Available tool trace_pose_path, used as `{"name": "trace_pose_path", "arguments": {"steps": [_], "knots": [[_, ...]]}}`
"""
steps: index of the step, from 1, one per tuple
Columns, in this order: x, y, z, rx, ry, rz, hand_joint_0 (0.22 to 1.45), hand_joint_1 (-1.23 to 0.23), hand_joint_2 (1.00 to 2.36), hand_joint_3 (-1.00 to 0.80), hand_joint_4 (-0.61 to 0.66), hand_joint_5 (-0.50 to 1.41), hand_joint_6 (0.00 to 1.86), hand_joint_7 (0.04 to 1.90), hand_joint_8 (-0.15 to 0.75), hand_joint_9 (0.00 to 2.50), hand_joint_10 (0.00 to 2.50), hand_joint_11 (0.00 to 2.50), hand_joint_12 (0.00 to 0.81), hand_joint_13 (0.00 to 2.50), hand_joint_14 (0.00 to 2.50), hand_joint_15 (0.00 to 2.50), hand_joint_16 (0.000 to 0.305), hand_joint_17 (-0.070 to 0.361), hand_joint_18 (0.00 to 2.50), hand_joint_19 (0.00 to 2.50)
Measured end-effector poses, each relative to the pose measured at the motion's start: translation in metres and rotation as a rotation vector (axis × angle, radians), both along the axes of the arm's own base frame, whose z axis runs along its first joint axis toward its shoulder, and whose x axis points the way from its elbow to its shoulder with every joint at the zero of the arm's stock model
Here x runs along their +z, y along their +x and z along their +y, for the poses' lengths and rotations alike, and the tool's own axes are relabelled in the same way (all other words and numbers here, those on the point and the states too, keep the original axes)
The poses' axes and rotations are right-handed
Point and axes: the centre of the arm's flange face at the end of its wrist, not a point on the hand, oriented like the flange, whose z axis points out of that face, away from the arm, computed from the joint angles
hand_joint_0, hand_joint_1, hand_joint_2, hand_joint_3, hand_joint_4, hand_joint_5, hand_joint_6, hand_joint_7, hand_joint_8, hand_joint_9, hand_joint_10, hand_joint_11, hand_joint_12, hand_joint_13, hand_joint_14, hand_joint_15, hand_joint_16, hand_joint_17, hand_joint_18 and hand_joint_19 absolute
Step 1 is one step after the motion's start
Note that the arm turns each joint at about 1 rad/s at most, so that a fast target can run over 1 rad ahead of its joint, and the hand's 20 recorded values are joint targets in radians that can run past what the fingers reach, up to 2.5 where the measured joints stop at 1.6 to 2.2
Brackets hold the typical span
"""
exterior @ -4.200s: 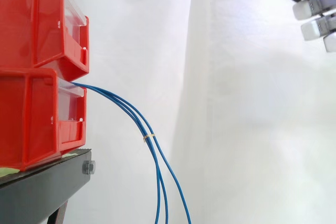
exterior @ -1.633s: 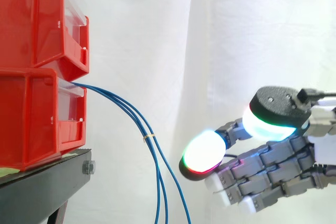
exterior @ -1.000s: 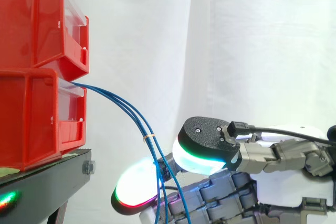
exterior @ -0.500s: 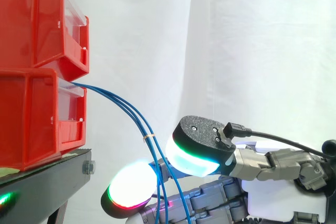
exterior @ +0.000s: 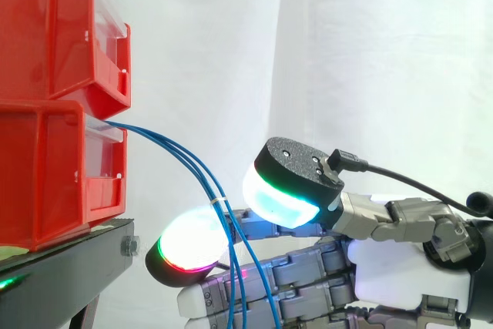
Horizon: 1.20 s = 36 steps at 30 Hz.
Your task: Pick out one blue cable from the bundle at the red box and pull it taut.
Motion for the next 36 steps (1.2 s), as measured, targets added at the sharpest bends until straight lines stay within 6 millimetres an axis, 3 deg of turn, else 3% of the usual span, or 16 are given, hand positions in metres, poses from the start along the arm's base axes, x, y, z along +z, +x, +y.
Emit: {"name": "trace_pose_path", "arguments": {"steps": [15, 23, 36], "knots": [[0.001, 0.002, 0.005, 0.006, 0.003, -0.014, 0.56, -0.64, 1.00, -0.50, 0.18, -0.16, 0.50, 0.99, 0.238, 0.60, 0.01, 0.30, 0.341, 0.58, 0.01, 0.32, 0.058, 0.130, 0.37, 0.54], [-0.019, 0.005, 0.005, 0.024, 0.019, -0.024, 0.57, -0.62, 1.00, -0.45, 0.17, -0.15, 0.50, 1.06, 0.238, 0.60, 0.01, 0.31, 0.339, 0.58, 0.01, 0.32, 0.057, 0.129, 0.37, 0.54], [-0.020, 0.007, -0.002, 0.053, 0.038, -0.040, 0.58, -0.60, 1.01, -0.42, 0.16, -0.14, 0.50, 1.12, 0.238, 0.61, 0.01, 0.32, 0.338, 0.59, 0.01, 0.34, 0.057, 0.128, 0.37, 0.55]]}}
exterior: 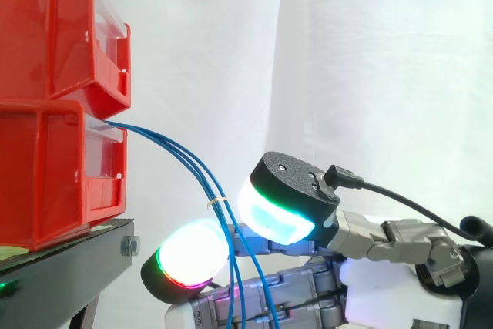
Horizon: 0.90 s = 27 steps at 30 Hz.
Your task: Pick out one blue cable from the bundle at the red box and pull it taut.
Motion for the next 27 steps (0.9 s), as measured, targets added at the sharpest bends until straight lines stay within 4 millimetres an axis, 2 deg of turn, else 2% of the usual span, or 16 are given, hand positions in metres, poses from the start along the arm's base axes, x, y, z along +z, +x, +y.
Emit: {"name": "trace_pose_path", "arguments": {"steps": [11, 22, 27], "knots": [[0.0063, 0.0043, -0.0060, 0.018, -0.001, -0.016, 0.59, -0.60, 1.01, -0.41, 0.15, -0.13, 0.50, 1.17, 0.241, 0.62, 0.02, 0.33, 0.340, 0.59, 0.02, 0.34, 0.057, 0.128, 0.38, 0.55], [0.0082, 0.0055, -0.0086, 0.025, -0.003, -0.019, 0.61, -0.62, 1.01, -0.32, 0.14, -0.13, 0.50, 1.23, 0.236, 0.62, 0.01, 0.33, 0.337, 0.59, 0.02, 0.35, 0.057, 0.127, 0.38, 0.54], [0.0083, 0.0056, -0.0094, 0.038, -0.004, -0.018, 0.60, -0.62, 1.01, -0.36, 0.15, -0.12, 0.50, 1.23, 0.236, 0.62, 0.01, 0.34, 0.336, 0.60, 0.02, 0.35, 0.057, 0.127, 0.38, 0.55]]}}
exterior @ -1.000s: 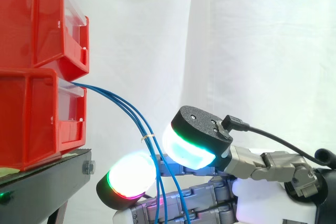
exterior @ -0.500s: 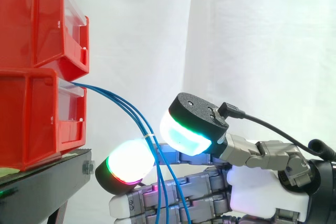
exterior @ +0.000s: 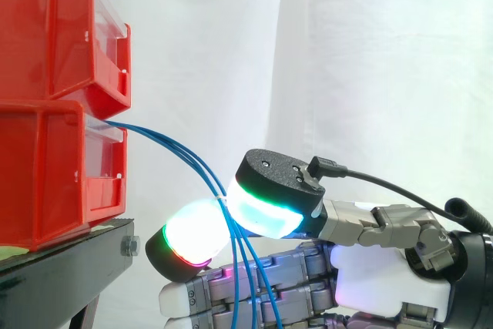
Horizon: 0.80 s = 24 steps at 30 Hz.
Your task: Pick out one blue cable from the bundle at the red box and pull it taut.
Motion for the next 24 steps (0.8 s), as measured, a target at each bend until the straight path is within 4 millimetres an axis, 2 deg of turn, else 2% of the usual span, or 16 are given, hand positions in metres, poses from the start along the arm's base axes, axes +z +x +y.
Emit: {"name": "trace_pose_path", "arguments": {"steps": [17, 20, 24], "knots": [[0.000, 0.000, -0.009, 0.015, -0.004, 0.000, 0.59, -0.54, 1.00, -0.45, 0.16, -0.10, 0.50, 1.35, 0.247, 0.66, 0.01, 0.34, 0.343, 0.61, 0.01, 0.34, 0.057, 0.129, 0.40, 0.54], [0.000, 0.000, -0.011, 0.013, -0.004, 0.000, 0.60, -0.45, 1.00, -0.46, 0.15, -0.09, 0.50, 1.40, 0.252, 0.73, 0.02, 0.36, 0.342, 0.63, 0.02, 0.35, 0.057, 0.129, 0.40, 0.56], [0.002, 0.000, -0.013, 0.012, -0.004, -0.003, 0.61, -0.44, 1.01, -0.42, 0.15, -0.08, 0.50, 1.42, 0.246, 0.77, 0.02, 0.37, 0.341, 0.66, 0.02, 0.36, 0.057, 0.128, 0.41, 0.56]]}}
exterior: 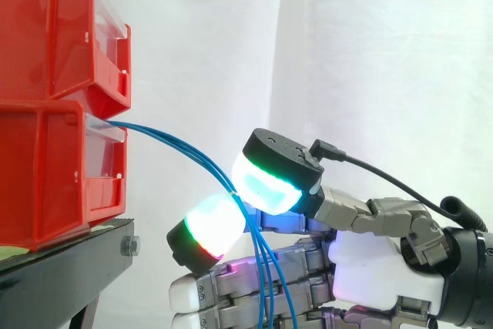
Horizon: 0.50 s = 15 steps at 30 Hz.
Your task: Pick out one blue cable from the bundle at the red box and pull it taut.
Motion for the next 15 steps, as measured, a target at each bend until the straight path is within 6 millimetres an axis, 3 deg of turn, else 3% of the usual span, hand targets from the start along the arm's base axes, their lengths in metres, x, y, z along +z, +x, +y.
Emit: {"name": "trace_pose_path", "arguments": {"steps": [15], "knots": [[0.0059, 0.0027, -0.0051, 0.029, -0.007, -0.010, 0.63, -0.55, 1.02, -0.20, 0.15, -0.08, 0.52, 1.45, 0.253, 0.80, 0.02, 0.39, 0.338, 0.70, 0.02, 0.37, 0.057, 0.128, 0.44, 0.56]]}}
